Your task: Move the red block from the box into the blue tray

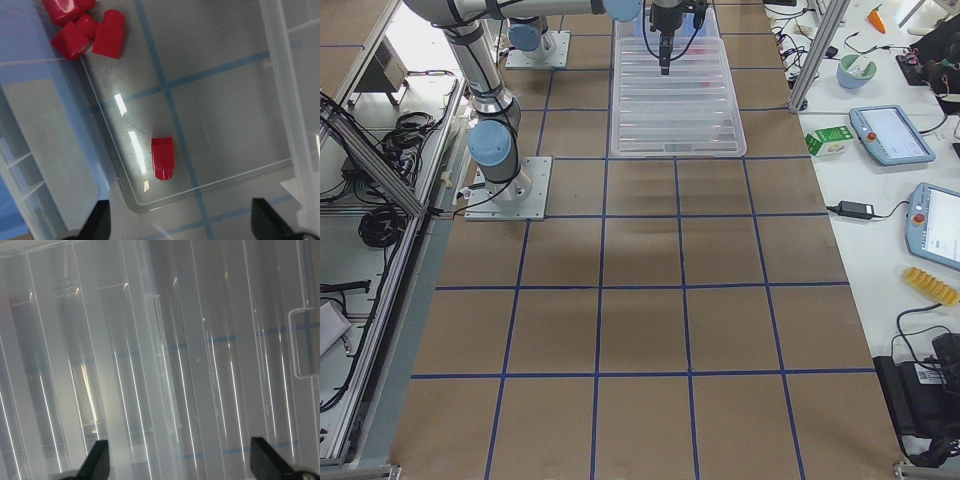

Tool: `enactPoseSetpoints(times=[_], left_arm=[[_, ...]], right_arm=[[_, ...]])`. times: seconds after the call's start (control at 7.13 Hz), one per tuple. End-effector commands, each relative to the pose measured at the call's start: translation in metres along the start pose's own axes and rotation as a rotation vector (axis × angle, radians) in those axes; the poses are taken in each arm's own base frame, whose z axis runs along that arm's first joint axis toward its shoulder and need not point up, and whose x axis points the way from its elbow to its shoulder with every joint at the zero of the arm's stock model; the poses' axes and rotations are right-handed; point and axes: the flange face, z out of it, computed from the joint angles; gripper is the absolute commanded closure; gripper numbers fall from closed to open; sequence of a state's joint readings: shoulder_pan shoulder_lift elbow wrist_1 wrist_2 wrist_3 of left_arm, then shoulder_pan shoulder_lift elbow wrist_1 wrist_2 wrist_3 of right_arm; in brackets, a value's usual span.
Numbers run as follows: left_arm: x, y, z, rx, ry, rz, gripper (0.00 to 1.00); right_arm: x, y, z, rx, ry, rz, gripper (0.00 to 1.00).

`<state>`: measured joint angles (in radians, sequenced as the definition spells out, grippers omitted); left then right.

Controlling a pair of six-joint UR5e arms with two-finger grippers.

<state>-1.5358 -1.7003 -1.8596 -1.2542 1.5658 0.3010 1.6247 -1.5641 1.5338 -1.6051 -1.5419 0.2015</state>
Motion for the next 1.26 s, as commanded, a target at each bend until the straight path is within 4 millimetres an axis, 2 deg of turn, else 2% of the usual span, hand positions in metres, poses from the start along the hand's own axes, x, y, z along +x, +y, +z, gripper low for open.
enactPoseSetpoints(times=[0.0,0.7,0.98,1.12], left_arm=[[0.000,0.002,0.031,-0.007,0.003,-0.119,0.00],[-0.005,-0.004,0.063,-0.048,0.014,-0.136,0.00],[-0.003,0.004,0.082,-0.092,0.021,-0.151,0.00],[-0.004,0.005,0.084,-0.096,0.018,-0.145,0.00]], right_arm=[[-0.002,0.002,-0.002,0.002,-0.003,0.004,0.00],[-0.002,0.004,-0.003,0.004,0.000,0.001,0.00],[-0.002,0.004,-0.004,0.006,0.006,-0.002,0.00],[-0.001,0.004,-0.004,0.005,0.009,-0.002,0.00]])
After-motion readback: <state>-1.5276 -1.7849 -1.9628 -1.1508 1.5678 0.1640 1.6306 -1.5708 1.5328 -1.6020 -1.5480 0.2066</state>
